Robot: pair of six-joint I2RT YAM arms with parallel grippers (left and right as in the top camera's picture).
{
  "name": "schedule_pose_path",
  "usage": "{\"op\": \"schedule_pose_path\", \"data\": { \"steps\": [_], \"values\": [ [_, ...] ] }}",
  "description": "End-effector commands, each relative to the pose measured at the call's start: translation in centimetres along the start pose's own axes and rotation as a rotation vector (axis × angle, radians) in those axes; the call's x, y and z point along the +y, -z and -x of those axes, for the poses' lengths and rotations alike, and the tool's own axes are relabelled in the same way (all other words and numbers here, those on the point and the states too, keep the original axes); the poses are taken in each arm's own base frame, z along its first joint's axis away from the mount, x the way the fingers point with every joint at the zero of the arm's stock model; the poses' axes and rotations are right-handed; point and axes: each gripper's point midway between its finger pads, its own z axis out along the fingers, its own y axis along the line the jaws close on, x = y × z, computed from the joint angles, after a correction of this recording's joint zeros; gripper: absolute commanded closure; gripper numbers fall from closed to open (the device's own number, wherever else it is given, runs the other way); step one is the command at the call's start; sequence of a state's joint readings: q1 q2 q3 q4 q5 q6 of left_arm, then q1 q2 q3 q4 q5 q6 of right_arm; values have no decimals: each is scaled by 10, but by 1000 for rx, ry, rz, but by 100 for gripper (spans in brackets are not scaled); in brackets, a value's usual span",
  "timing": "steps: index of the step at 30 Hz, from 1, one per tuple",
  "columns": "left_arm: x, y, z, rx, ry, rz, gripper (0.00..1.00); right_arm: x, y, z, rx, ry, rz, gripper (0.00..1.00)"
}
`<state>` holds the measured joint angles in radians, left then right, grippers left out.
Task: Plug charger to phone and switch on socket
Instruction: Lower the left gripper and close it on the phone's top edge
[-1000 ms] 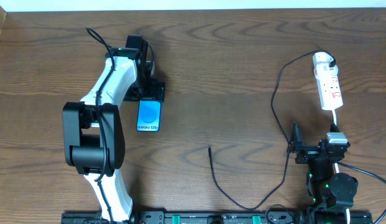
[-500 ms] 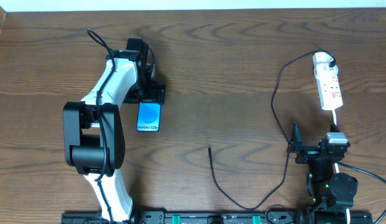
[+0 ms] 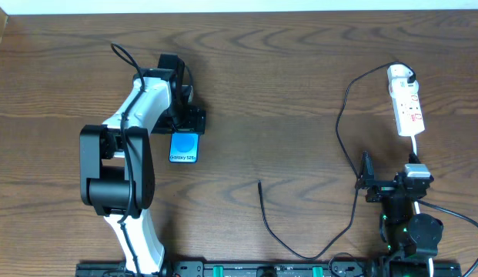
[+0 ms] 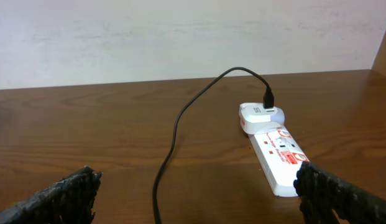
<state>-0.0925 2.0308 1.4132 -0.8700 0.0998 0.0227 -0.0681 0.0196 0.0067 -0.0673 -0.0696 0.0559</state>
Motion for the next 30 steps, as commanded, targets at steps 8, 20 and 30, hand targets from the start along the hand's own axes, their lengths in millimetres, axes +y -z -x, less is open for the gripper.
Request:
{"op": "schedule_pose_path", "data": {
  "steps": [8,20,30],
  "values": [
    [-1,-2,6,-26,8,-6,2,-2,0,-2,6,12,-9,1],
    [-2,-14,-2,-12,3,-4,2,-2,0,-2,6,12,-9,1],
    [0,-19,-3,-15,3,3,2,-2,0,-2,6,12,-9,1]
  ]
}}
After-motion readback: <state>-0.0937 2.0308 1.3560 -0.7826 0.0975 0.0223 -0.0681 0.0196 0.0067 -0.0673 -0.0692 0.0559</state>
